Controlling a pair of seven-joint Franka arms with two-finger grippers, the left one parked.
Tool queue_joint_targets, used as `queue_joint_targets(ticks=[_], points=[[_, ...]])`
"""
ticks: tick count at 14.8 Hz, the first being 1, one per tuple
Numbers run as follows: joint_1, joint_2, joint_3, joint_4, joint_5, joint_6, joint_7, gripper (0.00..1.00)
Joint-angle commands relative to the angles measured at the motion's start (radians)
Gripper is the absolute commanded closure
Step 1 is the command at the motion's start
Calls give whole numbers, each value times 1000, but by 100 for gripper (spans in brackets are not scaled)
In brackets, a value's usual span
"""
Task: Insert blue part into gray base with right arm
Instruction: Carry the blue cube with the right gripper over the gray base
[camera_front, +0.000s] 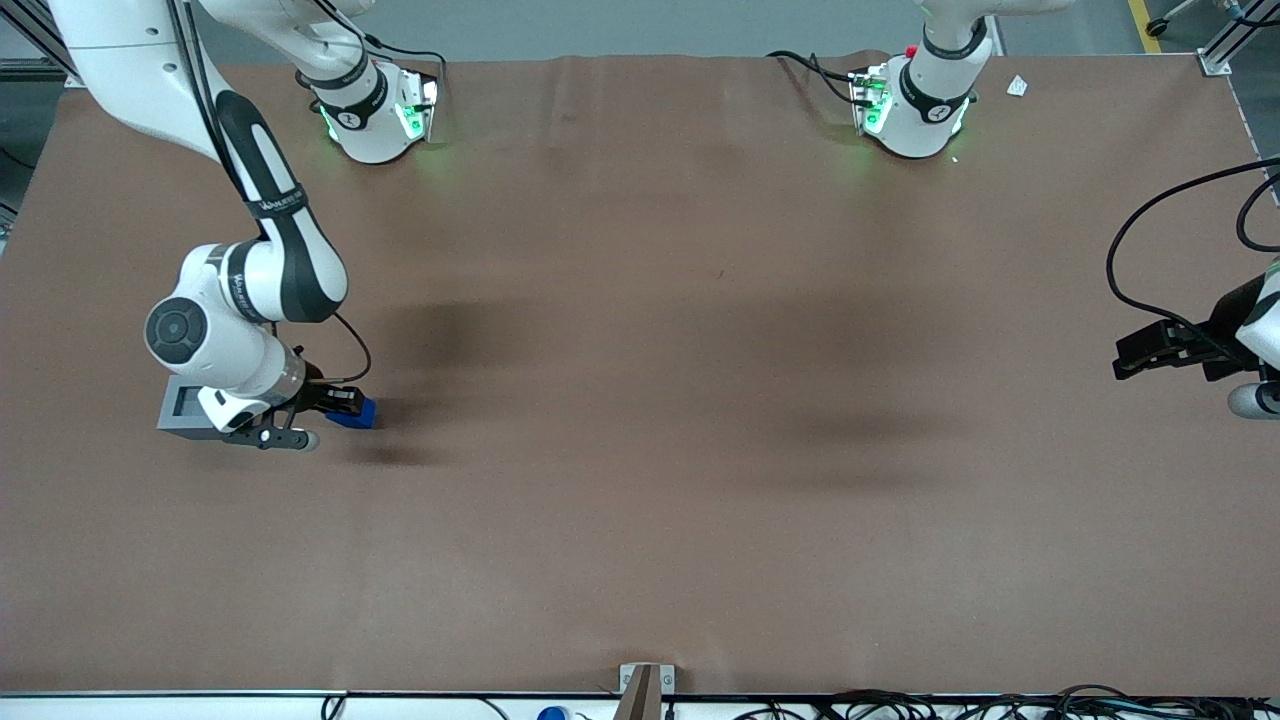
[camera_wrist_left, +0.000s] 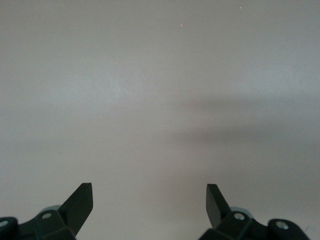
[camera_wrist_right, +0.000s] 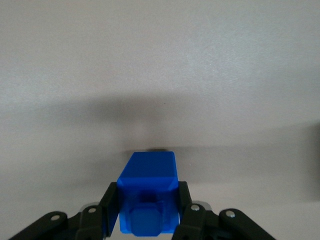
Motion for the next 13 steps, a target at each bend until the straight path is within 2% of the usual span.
queue_joint_targets(ticks=[1, 5, 9, 13], points=[[-31, -57, 0, 19, 18, -73, -1, 82], [-88, -100, -1, 24, 18, -88, -64, 82], [-148, -117, -1, 73, 18, -205, -135, 83], [-220, -132, -1, 74, 18, -213, -253, 83]])
